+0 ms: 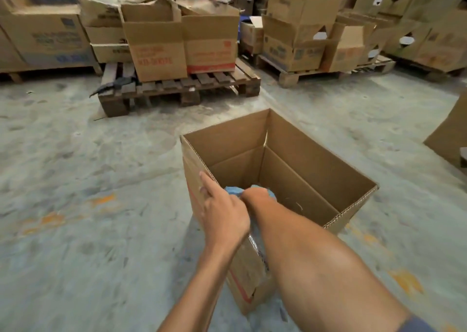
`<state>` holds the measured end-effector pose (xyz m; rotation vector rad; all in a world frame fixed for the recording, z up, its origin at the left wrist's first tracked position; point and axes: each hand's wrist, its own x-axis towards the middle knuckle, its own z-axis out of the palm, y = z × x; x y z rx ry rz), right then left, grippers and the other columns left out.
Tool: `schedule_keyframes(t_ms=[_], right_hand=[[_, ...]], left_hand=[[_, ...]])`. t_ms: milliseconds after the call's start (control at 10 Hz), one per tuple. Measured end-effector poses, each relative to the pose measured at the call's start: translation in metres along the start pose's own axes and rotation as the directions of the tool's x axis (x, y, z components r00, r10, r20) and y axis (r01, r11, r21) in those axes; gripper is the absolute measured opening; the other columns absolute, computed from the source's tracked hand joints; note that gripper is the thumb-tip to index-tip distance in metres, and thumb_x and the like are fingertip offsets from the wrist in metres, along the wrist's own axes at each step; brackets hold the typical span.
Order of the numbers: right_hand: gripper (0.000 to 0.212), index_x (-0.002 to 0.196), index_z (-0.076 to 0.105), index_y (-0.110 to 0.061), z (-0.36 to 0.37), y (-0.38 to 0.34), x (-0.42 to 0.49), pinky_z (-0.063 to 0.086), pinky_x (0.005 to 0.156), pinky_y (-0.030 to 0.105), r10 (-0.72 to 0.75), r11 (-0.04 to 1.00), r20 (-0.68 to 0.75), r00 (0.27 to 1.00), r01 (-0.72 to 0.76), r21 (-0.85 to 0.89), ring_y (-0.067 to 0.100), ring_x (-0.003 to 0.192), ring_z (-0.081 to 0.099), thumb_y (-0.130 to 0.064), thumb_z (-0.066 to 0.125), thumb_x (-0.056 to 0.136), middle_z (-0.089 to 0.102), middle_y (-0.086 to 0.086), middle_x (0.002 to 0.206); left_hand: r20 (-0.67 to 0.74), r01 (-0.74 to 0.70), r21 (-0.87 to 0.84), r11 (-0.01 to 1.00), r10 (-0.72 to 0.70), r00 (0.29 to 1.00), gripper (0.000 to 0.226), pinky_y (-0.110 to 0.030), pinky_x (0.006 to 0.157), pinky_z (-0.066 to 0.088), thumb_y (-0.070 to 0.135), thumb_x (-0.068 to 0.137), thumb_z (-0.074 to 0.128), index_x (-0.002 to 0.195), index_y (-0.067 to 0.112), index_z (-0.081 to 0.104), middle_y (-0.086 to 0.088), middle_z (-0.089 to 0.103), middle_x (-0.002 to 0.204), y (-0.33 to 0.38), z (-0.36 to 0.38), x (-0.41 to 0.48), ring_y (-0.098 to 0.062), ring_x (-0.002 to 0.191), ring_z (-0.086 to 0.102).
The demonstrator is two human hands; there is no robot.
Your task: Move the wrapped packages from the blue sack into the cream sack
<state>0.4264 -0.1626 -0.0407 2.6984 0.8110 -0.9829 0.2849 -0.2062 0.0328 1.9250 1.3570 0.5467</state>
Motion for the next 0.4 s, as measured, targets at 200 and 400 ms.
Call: schedule_keyframes(t_ms=[200, 400], right_hand=[[0.077, 0.154, 0.032, -0.024, -0.007, 0.005, 0.015, 0.027, 0.12, 0.045, -0.002, 0.987, 0.121, 0.993, 0.021, -0.159, 0.029, 0.149, 0.027, -0.056, 0.05, 0.087, 0.029, 0.005, 0.162], [0.069, 0.158, 0.007, -0.04, -0.046, 0.025, -0.054, 0.021, 0.122, 0.048, -0.297, 0.949, -0.061, 0.953, 0.288, -0.129, 0.03, 0.152, 0.017, -0.044, 0.043, 0.099, 0.006, 0.007, 0.168]], left_hand=[[0.062, -0.007, -0.017, 1.0, 0.008, 0.998, 0.072, -0.04, 0.104, 0.032, 0.014, 0.099, 0.035, 0.157, 0.009, -0.007, -0.018, 0.024, 0.158, -0.003, -0.005, 0.006, -0.037, 0.136, 0.039], [0.211, -0.007, -0.084, 0.996, 0.025, 0.977, 0.076, -0.04, 0.113, 0.026, 0.04, 0.102, 0.034, 0.157, 0.012, -0.009, -0.015, 0.017, 0.163, -0.013, -0.026, 0.01, -0.032, 0.146, 0.027]])
